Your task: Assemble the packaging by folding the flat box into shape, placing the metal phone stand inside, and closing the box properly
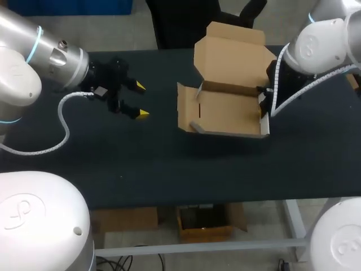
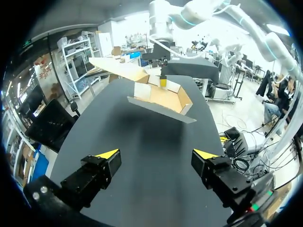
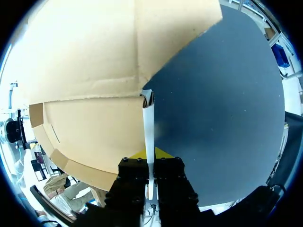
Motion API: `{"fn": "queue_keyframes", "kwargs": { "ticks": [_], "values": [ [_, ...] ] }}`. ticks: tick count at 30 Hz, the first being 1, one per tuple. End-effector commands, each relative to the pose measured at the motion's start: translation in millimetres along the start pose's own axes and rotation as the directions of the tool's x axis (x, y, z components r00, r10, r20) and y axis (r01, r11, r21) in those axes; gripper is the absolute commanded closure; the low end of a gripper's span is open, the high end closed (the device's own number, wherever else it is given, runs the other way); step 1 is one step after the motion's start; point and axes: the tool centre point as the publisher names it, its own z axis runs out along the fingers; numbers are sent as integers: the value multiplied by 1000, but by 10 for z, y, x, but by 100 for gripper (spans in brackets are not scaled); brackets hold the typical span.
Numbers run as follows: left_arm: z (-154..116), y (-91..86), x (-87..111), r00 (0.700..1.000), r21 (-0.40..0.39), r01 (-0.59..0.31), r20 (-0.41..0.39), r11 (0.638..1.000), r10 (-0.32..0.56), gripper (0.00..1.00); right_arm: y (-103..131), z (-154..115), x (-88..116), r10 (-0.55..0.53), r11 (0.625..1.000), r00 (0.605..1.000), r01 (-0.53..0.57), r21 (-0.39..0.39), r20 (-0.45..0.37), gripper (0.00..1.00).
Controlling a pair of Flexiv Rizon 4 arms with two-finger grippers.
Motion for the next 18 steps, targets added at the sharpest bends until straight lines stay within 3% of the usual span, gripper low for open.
{"fn": "queue_keyframes", "kwargs": {
  "ticks": [1, 9, 18],
  "values": [
    [38, -17, -26, 1000, -15, -2, -3, 1000, 2, 0, 119, 95, 67, 46, 994, 996, -53, 91, 73, 100],
    [58, 13, -51, 999, -42, -31, -10, 999, 31, 0, 106, 158, 104, 49, 988, 991, -67, 143, 124, 100],
    [85, 161, -83, 999, -60, -17, -50, 998, 14, 0, 32, 321, 123, 53, 973, 983, -90, 211, 176, 100]
  ]
}}
